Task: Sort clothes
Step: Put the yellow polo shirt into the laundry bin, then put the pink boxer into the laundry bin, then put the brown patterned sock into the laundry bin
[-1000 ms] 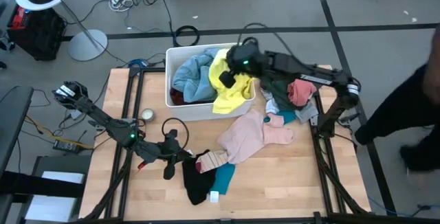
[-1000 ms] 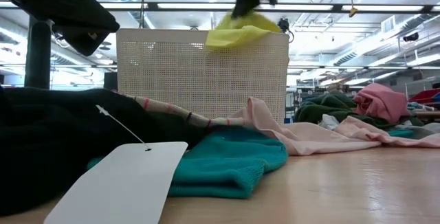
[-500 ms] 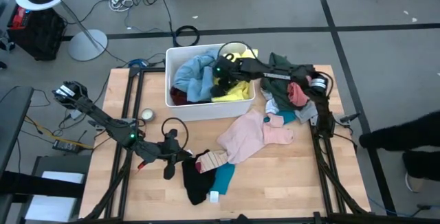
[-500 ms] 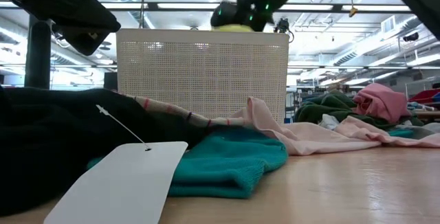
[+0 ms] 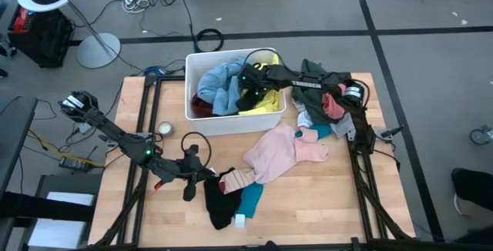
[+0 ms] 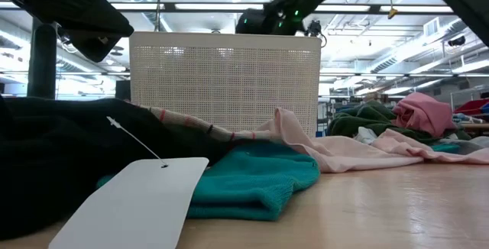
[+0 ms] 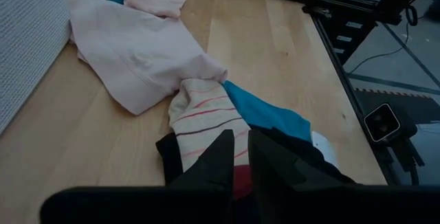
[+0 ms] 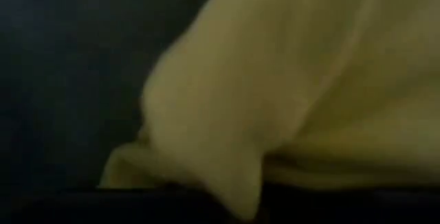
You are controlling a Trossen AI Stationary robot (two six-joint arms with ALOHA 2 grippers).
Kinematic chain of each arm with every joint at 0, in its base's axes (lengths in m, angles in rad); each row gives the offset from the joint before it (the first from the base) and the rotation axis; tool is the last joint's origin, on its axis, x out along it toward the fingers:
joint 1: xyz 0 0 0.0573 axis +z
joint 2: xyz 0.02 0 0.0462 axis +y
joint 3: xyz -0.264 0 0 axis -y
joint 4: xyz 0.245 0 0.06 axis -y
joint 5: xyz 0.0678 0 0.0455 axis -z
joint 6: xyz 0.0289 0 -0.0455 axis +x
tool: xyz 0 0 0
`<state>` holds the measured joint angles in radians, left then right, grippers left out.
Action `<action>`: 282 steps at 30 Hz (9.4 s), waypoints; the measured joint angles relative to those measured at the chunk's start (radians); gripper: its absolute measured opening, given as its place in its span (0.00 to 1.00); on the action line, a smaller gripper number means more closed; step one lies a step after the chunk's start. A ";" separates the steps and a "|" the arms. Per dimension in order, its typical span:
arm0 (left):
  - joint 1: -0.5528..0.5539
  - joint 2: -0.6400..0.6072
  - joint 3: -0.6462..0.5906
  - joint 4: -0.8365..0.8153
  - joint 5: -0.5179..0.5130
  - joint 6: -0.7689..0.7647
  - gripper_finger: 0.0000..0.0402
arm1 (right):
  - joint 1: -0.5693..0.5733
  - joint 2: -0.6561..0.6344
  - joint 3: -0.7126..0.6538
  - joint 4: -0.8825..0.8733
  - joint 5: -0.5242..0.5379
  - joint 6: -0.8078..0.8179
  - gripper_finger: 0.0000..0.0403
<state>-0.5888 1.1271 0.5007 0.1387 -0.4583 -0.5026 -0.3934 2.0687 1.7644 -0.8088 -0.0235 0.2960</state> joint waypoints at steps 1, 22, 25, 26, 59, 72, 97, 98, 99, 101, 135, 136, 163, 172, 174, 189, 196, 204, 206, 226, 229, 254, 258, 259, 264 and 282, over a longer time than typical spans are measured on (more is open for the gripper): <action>0.000 0.000 0.000 0.000 0.000 0.000 0.12 | 0.001 -0.019 -0.001 -0.005 -0.002 0.000 0.20; 0.000 0.000 0.000 0.007 0.000 0.000 0.12 | 0.195 -0.493 0.002 -0.090 0.261 -0.059 0.35; 0.000 0.000 0.000 0.005 0.000 0.000 0.12 | 0.269 -0.537 0.002 -0.140 0.363 -0.043 0.35; 0.000 0.000 0.000 0.006 0.000 0.000 0.12 | 0.293 -0.550 0.002 -0.173 0.399 -0.029 0.35; 0.000 0.000 0.000 0.024 -0.010 0.000 0.12 | 0.371 -1.065 -0.833 -0.673 0.838 1.117 0.52; 0.020 0.000 0.000 0.023 -0.024 0.000 0.12 | 0.008 -1.069 -1.112 -0.336 0.717 0.837 0.64; 0.234 0.000 0.000 0.031 -0.017 0.105 0.12 | 0.174 -1.172 -0.696 -0.439 0.407 0.573 0.01; 0.245 0.000 0.000 0.033 -0.017 0.106 0.12 | 0.199 -1.169 -0.652 -0.438 0.432 0.571 0.01; 0.257 0.000 0.000 0.034 -0.015 0.106 0.12 | 0.219 -1.163 -0.608 -0.439 0.459 0.563 0.01; 0.277 0.000 0.000 0.036 -0.015 0.106 0.12 | 0.250 -1.148 -0.520 -0.441 0.509 0.533 0.01; 0.363 -0.001 0.000 0.074 0.062 0.188 0.12 | 0.051 -0.309 0.314 0.087 0.092 -0.239 0.02; 0.363 -0.001 0.000 0.073 0.065 0.188 0.12 | 0.045 -0.282 0.314 0.081 0.087 -0.239 0.03; 0.292 0.000 0.000 0.042 0.149 0.147 0.12 | -0.014 0.186 0.315 -0.022 -0.075 -0.139 0.49; 0.292 0.000 0.000 0.042 0.147 0.132 0.12 | 0.020 -0.145 0.312 -0.113 -0.073 -0.199 0.48; 0.292 0.000 0.000 0.043 0.147 0.131 0.12 | 0.039 -0.209 0.309 -0.133 -0.044 -0.211 0.48; 0.240 0.000 0.000 0.043 0.112 0.099 0.12 | 0.407 -0.791 -0.095 -0.204 0.321 -0.083 0.46; 0.233 0.030 0.001 0.060 0.204 0.033 0.12 | 0.696 -1.027 -0.518 -0.077 0.591 0.176 0.46; 0.229 0.195 0.042 0.083 0.268 -0.032 0.12 | 0.848 -1.089 -0.806 0.038 0.787 0.383 0.46; 0.229 0.246 0.086 0.067 0.273 -0.032 0.12 | 0.852 -1.089 -0.835 0.048 0.788 0.414 0.46; 0.269 0.590 0.462 -0.344 0.352 0.010 0.01 | 1.002 -1.084 -0.875 0.142 0.809 0.494 0.45; 0.269 0.557 0.546 -0.485 0.314 0.046 0.01 | 1.045 -1.063 -0.881 0.141 0.886 0.481 0.45; 0.261 0.516 0.697 -0.592 0.264 -0.032 0.16 | 1.118 -1.110 -1.246 0.370 0.993 0.733 0.45; 0.265 0.579 0.697 -0.572 0.260 -0.053 0.29 | 1.117 -1.114 -1.246 0.427 0.987 0.662 0.45; 0.266 0.599 0.697 -0.560 0.259 -0.053 0.32 | 1.117 -1.115 -1.246 0.434 0.985 0.649 0.45; 0.268 0.682 0.697 -0.539 0.265 -0.053 0.42 | 1.117 -1.116 -1.246 0.456 0.980 0.618 0.45; 0.290 0.731 0.738 -0.534 0.213 -0.026 0.02 | 1.117 -1.116 -1.246 0.467 0.980 0.617 0.45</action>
<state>-0.2985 1.8583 1.2388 -0.3955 -0.2458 -0.5285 0.7235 0.9527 0.5182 -0.3416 0.9565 0.9127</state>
